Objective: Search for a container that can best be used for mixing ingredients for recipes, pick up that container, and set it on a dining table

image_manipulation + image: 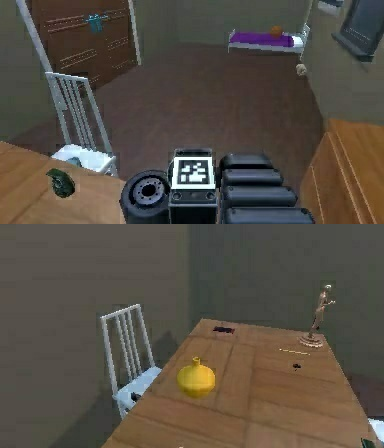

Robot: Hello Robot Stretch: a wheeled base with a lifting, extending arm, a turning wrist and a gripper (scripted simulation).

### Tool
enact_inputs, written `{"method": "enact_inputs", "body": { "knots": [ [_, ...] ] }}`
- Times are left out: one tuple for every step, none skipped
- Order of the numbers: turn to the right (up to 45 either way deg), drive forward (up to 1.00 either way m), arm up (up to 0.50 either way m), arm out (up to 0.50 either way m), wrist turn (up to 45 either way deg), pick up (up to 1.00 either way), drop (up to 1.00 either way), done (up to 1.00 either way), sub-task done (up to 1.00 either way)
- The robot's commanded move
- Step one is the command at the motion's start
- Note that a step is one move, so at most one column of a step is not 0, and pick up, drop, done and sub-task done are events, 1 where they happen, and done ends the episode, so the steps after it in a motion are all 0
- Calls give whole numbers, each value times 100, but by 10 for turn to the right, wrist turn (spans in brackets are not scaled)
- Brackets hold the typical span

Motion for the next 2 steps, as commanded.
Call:
{"method": "enact_inputs", "body": {
  "knots": [
    [-420, 0, 0, 0, 0, 0, 0, 0, 0],
    [-30, 0, 0, 0, 0, 0, 0, 0, 0]
  ]
}}
